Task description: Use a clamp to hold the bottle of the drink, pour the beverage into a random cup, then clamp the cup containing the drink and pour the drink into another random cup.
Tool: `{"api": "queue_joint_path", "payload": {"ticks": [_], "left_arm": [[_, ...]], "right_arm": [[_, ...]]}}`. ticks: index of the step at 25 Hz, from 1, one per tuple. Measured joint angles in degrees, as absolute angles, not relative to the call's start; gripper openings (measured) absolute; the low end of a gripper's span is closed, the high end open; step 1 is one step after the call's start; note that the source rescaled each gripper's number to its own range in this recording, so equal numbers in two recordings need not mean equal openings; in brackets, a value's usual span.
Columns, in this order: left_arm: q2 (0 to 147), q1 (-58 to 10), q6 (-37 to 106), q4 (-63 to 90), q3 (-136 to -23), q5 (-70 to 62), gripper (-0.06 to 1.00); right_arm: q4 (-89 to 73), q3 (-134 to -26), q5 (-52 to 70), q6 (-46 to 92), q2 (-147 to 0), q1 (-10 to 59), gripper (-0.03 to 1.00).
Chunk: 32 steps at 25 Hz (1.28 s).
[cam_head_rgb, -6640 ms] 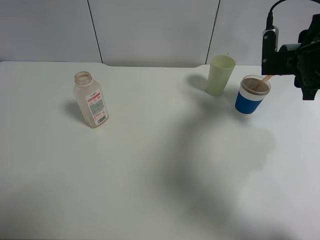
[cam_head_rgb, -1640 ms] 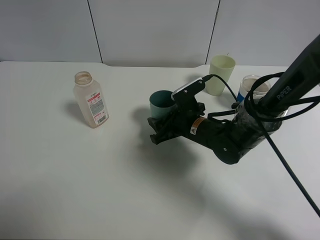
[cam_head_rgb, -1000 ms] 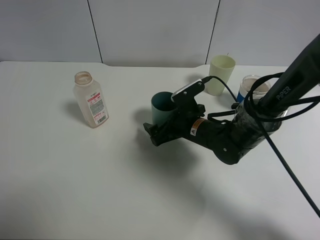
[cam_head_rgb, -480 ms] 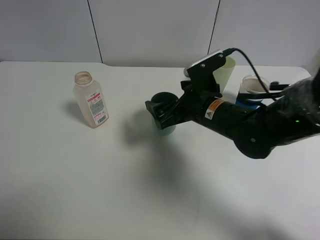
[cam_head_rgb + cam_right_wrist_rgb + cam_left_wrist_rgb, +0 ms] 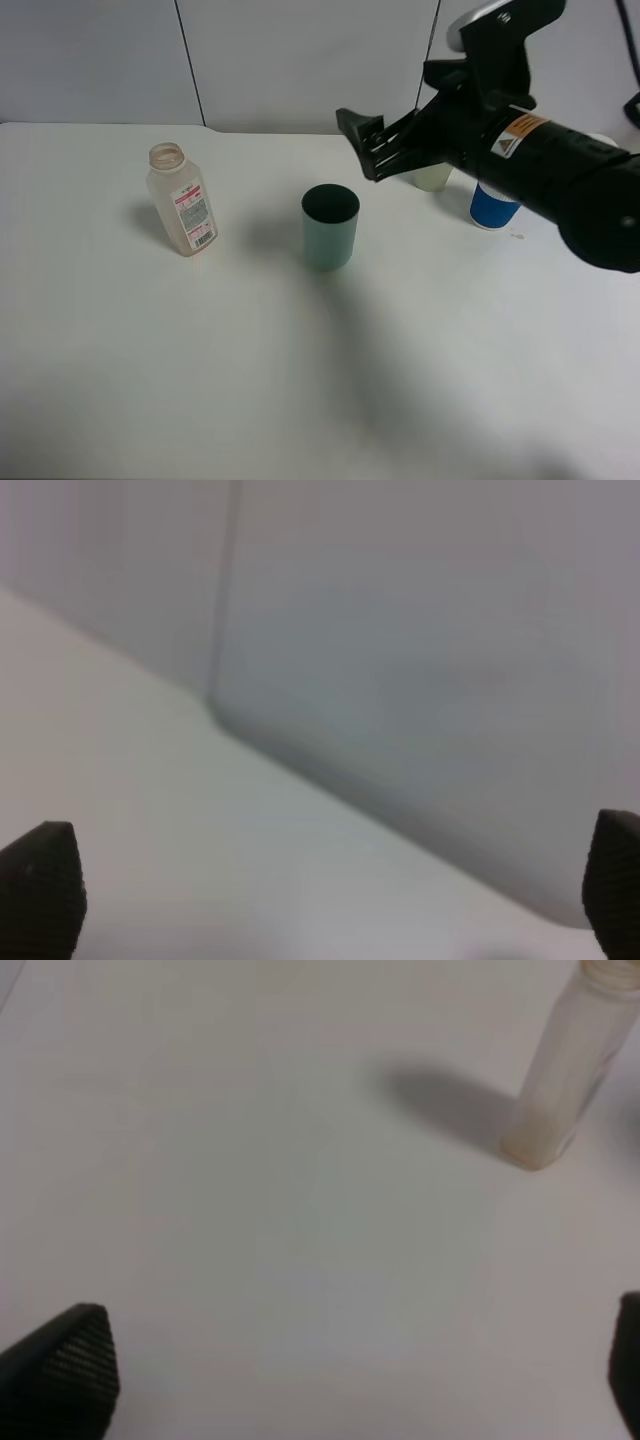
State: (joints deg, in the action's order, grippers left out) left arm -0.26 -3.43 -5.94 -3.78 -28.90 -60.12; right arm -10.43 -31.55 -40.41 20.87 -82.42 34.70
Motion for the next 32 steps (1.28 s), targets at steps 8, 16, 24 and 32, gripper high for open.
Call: {"api": "queue_joint_path", "payload": {"ticks": [8, 16, 24, 32], "left_arm": [[-0.26, -3.43, -5.94, -3.78, -28.90, -60.12, 1.00], [-0.26, -3.43, -5.94, -3.78, -28.90, -60.12, 1.00], [-0.26, -3.43, -5.94, -3.78, -28.90, -60.12, 1.00], [-0.26, -3.43, -5.94, -3.78, -28.90, -60.12, 1.00]], "right_arm": [[-7.25, -39.67, -24.32, 20.16, -77.87, 24.05, 1.00], [-4.36, -47.84, -9.31, 18.12, -76.05, 17.17, 1.00], [-3.24, -47.87, -0.92, 15.51, -65.50, 5.81, 1.00], [-2.53, -47.87, 12.81, 14.97, -49.24, -10.06, 1.00]]}}
